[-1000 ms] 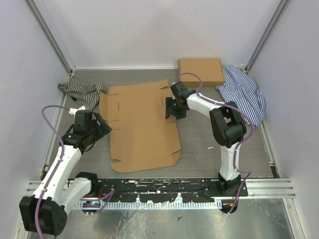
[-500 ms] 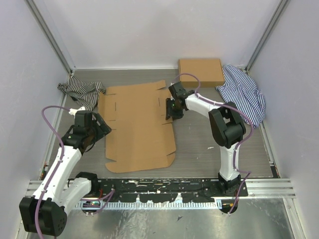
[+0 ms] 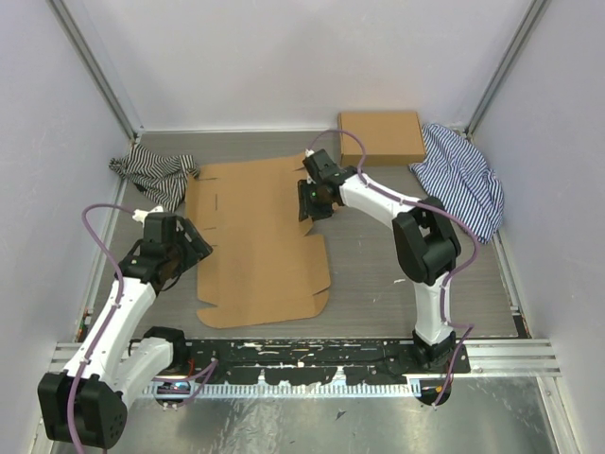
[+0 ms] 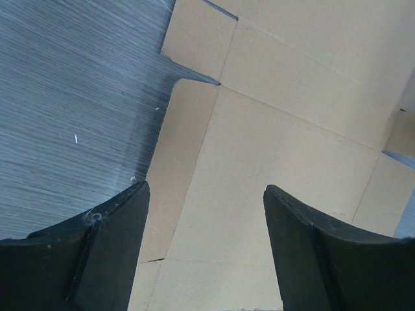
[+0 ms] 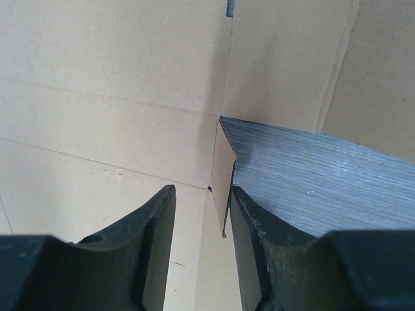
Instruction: Fold the paper box
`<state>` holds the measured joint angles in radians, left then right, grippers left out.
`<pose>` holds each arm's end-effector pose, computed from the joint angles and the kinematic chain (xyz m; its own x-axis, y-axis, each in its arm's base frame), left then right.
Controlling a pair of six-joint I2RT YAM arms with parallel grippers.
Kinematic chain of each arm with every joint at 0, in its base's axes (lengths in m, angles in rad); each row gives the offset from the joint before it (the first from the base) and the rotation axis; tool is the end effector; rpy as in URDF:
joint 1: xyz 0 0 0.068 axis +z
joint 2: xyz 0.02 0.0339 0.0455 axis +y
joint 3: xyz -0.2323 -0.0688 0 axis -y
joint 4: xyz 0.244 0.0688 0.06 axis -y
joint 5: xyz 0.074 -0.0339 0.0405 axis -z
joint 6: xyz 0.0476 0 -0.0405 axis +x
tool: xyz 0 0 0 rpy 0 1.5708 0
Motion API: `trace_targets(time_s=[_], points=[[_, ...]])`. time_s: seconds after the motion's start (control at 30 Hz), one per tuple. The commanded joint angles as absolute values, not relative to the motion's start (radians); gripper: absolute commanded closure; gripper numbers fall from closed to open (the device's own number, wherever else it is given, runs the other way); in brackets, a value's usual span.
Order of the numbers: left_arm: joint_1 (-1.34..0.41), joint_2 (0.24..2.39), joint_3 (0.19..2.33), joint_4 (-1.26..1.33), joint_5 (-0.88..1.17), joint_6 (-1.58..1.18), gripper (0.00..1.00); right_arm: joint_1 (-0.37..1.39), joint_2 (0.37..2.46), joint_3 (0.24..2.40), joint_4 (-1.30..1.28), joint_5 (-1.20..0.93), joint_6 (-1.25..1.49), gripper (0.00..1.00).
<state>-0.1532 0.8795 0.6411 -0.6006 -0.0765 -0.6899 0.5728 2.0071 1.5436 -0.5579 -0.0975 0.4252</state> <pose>0.2025 -0.0276 0.2028 -0.6318 -0.5446 -0.5516 -0.3895 0.8383 -0.3814 0.3560 0.2351 0.1651 -0.8930 -0.0874 -0.4414 -0.2346 0.9275 0.2910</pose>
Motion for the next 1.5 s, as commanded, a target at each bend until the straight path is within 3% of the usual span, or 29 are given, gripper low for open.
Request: trace_targets(time_s=[0.0,0.1,0.43,0.77,1.2,1.47], points=[[-0.152,0.876,0.619,-0.571,-0.063,-0.697,0.22,0.598,1.994,1.609,-0.583,-0.042,0.439,0.55],[-0.152,0.876,0.618,-0.572,-0.064,-0.694,0.22,0.610,2.031,1.634,-0.622,0.009,0.444,0.61],[-0.152,0.922,0.654,-0.586,-0.072,-0.681,0.25,0.615,2.075,1.645,-0.685,0.098,0.433,0.98],[-0.152,1.007,0.711,-0.546,-0.066,-0.680,0.30,0.614,1.947,1.567,-0.737,0.282,0.370,0.99],[-0.157,1.361,0.769,-0.383,0.081,-0.673,0.31,0.612,1.802,1.388,-0.687,0.119,0.317,0.99],[-0.197,1.466,0.805,-0.371,0.090,-0.674,0.32,0.612,1.758,1.373,-0.694,0.108,0.311,0.99]])
